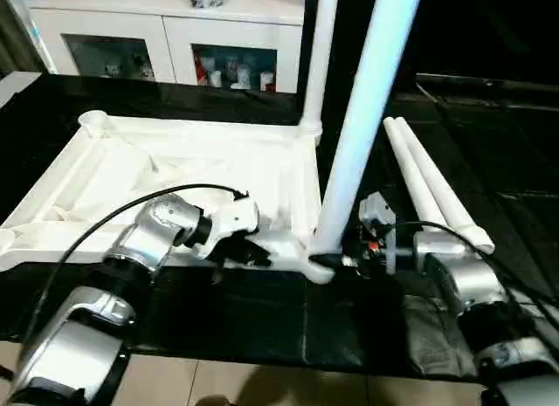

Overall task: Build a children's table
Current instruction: Rotate leg to tighten

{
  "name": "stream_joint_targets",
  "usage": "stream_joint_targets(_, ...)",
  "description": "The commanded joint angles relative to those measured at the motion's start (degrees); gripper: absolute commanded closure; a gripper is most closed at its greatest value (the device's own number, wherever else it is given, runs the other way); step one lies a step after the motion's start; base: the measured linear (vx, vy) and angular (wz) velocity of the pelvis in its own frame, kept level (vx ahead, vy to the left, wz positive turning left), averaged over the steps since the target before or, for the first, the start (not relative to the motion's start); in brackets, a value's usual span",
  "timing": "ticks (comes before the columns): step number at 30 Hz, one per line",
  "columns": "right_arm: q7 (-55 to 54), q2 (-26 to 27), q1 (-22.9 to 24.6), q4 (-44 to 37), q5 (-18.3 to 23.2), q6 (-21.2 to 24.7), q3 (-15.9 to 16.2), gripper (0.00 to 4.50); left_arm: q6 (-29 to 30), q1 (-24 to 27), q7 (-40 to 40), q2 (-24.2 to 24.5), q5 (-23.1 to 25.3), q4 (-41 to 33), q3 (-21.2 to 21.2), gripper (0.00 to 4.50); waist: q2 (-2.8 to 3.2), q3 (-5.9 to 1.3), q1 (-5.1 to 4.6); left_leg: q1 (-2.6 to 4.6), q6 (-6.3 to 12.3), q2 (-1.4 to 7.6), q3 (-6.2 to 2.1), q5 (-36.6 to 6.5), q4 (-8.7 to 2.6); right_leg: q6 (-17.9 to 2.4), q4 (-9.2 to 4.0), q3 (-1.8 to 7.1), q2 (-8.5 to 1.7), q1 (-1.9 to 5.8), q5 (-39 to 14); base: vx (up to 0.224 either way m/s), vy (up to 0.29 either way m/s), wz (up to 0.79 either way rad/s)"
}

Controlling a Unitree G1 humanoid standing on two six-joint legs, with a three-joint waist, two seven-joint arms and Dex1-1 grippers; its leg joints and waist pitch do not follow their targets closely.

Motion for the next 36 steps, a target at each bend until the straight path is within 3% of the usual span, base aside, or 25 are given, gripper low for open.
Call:
stream_joint_targets(1,-5.81,3.61,0.74,1.44,-1.13,2.79,1.44,1.86,4.38,-0.88,7.76,-3.88,-1.7,-2.42,2.23,4.5,0.01,-2.83,-0.62,0.8,-1.56,2.16,-1.09,-18.78,-4.35,-8.82,-5.64,2.42,-4.67,2.22,-24.2,0.0,0.0,0.0)
stream_joint_targets(3,-9.88,5.81,0.28,2.04,-1.01,3.86,0.48,1.86,7.41,-1.0,10.57,-5.69,-1.97,-3.69,3.13,4.5,0.13,-2.86,-1.01,1.05,-1.75,2.25,-1.15,-19.3,-4.44,-8.58,-5.74,2.52,-4.68,2.03,-24.53,0.0,0.0,0.0)
stream_joint_targets(4,-17.14,9.91,-1.6,4.45,-0.57,5.1,-1.23,1.86,11.86,-1.0,15.26,-9.03,-1.75,-6.08,3.97,4.5,0.24,-2.92,-1.26,1.05,-1.34,2.11,-1.14,-19.51,-4.38,-8.35,-5.96,2.54,-4.58,2.1,-24.12,0.0,0.0,0.0)
stream_joint_targets(6,-20.65,11.88,-2.8,6.03,-0.48,5.11,-1.89,1.86,13.74,-1.03,17.39,-10.77,-1.52,-7.17,4.27,4.5,0.41,-2.96,-1.87,1.09,-1.75,2.16,-1.17,-19.39,-4.41,-9.57,-5.72,2.54,-4.47,2.0,-21.88,0.0,0.0,0.0)
stream_joint_targets(7,-23.02,12.98,-4.03,7.79,-0.59,4.84,-2.23,1.86,14.64,-1.04,18.65,-11.95,-1.06,-8.01,4.13,4.5,0.17,-3.06,-2.05,0.94,-0.98,1.91,-0.94,-18.21,-4.24,-9.52,-5.83,2.62,-4.31,2.14,-20.15,0.0,0.0,0.0)
stream_joint_targets(11,-28.7,15.24,-6.9,11.48,-1.17,4.42,-3.26,1.86,16.84,-0.98,20.87,-14.15,-0.13,-10.4,3.45,4.5,0.23,-3.22,-2.54,0.59,-0.42,1.9,-0.84,-15.51,-4.18,-10.47,-5.32,2.64,-4.15,2.43,-15.47,0.0,0.0,0.0)
stream_joint_targets(13,-29.19,15.74,-7.36,11.73,-1.22,3.72,-3.74,1.16,15.86,-0.82,20.96,-13.66,0.82,-10.79,2.49,4.5,0.23,-3.42,-2.45,0.44,0.55,1.82,-0.72,-13.07,-3.94,-11.0,-5.0,2.64,-4.08,2.63,-11.62,0.0,0.0,0.0)
stream_joint_targets(16,-28.73,15.7,-6.82,10.87,-1.94,3.03,-3.74,1.07,15.03,-0.56,20.95,-12.55,1.37,-10.5,2.06,4.5,0.23,-3.53,-2.49,0.24,1.46,1.79,-0.63,-11.08,-3.81,-11.78,-4.6,2.59,-3.91,2.84,-7.31,0.0,0.0,0.0)
stream_joint_targets(17,-28.56,15.59,-6.45,10.47,-2.43,2.38,-3.89,0.81,15.13,-0.27,20.9,-11.69,1.51,-10.66,2.03,4.5,0.27,-3.47,-2.46,0.29,1.49,1.84,-0.67,-11.15,-3.88,-11.87,-4.61,2.56,-3.93,2.83,-7.24,0.0,0.0,0.0)
stream_joint_targets(24,-24.88,12.7,-4.67,8.71,-3.15,-0.78,-2.76,0.25,13.77,0.45,18.83,-8.07,1.74,-10.55,2.22,4.5,0.39,-3.46,-2.52,0.28,1.32,1.9,-0.62,-12.07,-3.9,-11.95,-4.64,2.61,-3.92,2.81,-7.73,0.0,0.0,0.0)
stream_joint_targets(27,-15.95,5.91,-1.76,4.58,-3.26,-3.92,-1.18,0.08,7.36,1.25,12.97,-3.51,1.63,-8.54,1.98,4.5,0.46,-3.8,-2.27,0.08,2.12,1.97,-0.65,-10.28,-3.59,-12.34,-4.08,2.6,-3.82,3.01,-3.41,0.0,0.0,0.0)
stream_joint_targets(28,-13.57,4.23,-1.23,3.74,-3.2,-4.65,-0.95,0.08,4.6,1.49,11.22,-2.37,1.78,-7.92,1.45,4.5,0.02,-3.73,-2.06,-0.19,3.04,1.84,-0.61,-9.33,-3.42,-12.4,-4.04,2.56,-3.81,3.09,-1.62,0.0,0.0,0.0)
stream_joint_targets(30,-11.87,3.08,-0.92,3.24,-3.12,-5.18,-0.85,0.08,2.43,1.67,9.98,-1.57,1.94,-7.48,0.96,4.5,0.15,-3.81,-2.17,-0.13,3.81,1.88,-0.54,-8.4,-3.33,-12.95,-3.76,2.48,-3.73,3.04,0.01,0.0,0.0,0.0)
stream_joint_targets(31,-11.87,3.08,-0.92,3.24,-3.12,-5.18,-0.85,0.08,2.43,1.67,9.98,-1.57,1.94,-7.48,0.96,4.5,0.2,-3.76,-2.21,-0.09,3.88,1.96,-0.48,-8.54,-3.3,-13.41,-3.71,2.49,-3.82,2.95,-0.16,0.0,0.0,0.0)
stream_joint_targets(32,-5.84,-0.34,-0.33,1.77,-2.33,-6.11,-1.28,0.08,-0.32,1.95,5.53,0.58,1.57,-6.5,-0.31,4.5,0.21,-3.75,-2.19,-0.1,3.87,1.97,-0.47,-8.64,-3.29,-13.56,-3.71,2.49,-3.84,2.98,-0.49,0.0,0.0,0.0)
stream_joint_targets(36,3.99,-5.89,-0.06,-0.88,0.13,-6.66,-1.09,0.08,-5.07,1.85,-1.63,3.58,1.14,-4.76,-2.13,4.5,0.19,-3.69,-1.31,0.02,4.51,2.25,-0.27,-9.1,-3.07,-13.79,-3.64,2.45,-3.77,2.96,-1.22,0.0,0.0,0.0)
